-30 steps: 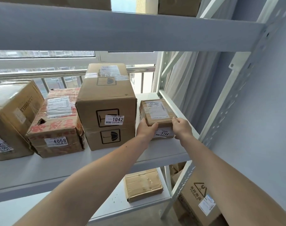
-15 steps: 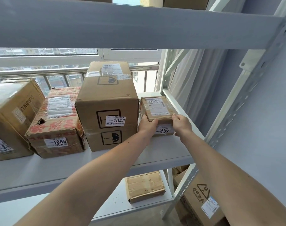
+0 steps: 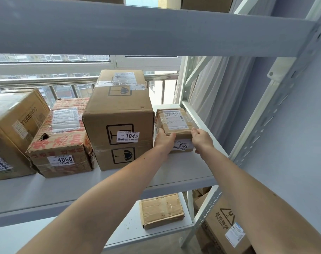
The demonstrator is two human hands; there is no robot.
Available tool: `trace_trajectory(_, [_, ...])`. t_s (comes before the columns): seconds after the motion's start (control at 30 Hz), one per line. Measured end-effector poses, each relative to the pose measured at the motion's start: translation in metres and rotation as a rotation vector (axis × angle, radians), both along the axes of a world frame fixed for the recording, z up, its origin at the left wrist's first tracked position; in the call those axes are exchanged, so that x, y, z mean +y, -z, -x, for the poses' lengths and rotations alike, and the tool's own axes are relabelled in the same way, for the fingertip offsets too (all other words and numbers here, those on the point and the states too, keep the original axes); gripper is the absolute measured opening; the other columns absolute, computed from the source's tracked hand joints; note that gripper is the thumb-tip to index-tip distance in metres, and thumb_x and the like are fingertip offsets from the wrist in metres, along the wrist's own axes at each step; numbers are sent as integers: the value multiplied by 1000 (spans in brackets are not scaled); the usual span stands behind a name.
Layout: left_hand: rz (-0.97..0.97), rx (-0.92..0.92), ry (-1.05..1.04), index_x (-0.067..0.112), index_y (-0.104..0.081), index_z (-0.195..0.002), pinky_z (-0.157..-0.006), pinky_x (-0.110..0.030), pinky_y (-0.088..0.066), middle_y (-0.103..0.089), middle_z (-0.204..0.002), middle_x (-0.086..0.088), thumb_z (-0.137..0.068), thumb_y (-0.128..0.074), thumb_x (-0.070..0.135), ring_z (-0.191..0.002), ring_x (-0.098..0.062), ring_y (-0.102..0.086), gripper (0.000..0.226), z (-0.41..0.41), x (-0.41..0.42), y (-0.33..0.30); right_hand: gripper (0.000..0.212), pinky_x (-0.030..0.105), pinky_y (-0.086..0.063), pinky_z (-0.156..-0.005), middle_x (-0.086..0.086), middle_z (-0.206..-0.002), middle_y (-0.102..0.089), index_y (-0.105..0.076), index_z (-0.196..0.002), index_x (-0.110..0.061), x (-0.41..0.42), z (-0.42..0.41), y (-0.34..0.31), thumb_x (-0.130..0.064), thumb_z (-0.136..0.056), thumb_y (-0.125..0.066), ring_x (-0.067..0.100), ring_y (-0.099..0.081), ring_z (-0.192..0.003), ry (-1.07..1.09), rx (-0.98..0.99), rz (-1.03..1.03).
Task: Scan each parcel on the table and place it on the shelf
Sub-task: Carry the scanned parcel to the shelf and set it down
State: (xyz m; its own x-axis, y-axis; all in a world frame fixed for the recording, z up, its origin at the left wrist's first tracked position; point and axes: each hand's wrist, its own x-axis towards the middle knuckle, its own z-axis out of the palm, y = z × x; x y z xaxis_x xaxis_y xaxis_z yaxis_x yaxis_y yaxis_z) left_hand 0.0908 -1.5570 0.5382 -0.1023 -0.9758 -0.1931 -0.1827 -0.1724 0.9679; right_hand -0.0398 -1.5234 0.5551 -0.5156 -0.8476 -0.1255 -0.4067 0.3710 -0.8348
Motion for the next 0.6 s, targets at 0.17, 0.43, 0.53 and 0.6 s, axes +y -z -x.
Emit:
trace_trajectory(0.17, [-10,8,-5,19,-51,-125,-97,-42,-52,-63,-124,-3,-92,-56,23,-107,-25,-64,34,0,-2,0,42,52,-49,-97,9,-116,-64,-61,-121,-18,1,-2,-3,-44,-104,-33,33,-58,-109,-7,-1,-10])
trace_trajectory(0.43, [-10,-41,11,17,-47,-131,-100,-44,-49,-59,-131,-5,-92,-54,29,-115,-27,-60,42,0,-1,-2,43,52,-49,-97,9,-115,-64,-61,-118,-18,2,-3,-5,-47,-103,-32,34,-59,-107,-7,-3,-29])
trace_trajectory(0.53, [-11,-58,15,16,-44,-133,-101,-45,-48,-54,-135,-8,-89,-53,35,-118,-28,-57,49,1,1,-1,45,52,-49,-97,8,-111,-63,-59,-119,-17,3,-4,-5,-49,-103,-32,33,-59,-106,2,-12,-38])
trace_trajectory(0.6, [-18,-53,11,16,-43,-134,-102,-45,-48,-53,-137,-9,-91,-52,34,-120,-28,-56,48,2,2,-3,47,52,-49,-97,8,-109,-63,-59,-119,-15,3,-5,-6,-49,-103,-32,33,-59,-106,2,-11,-41])
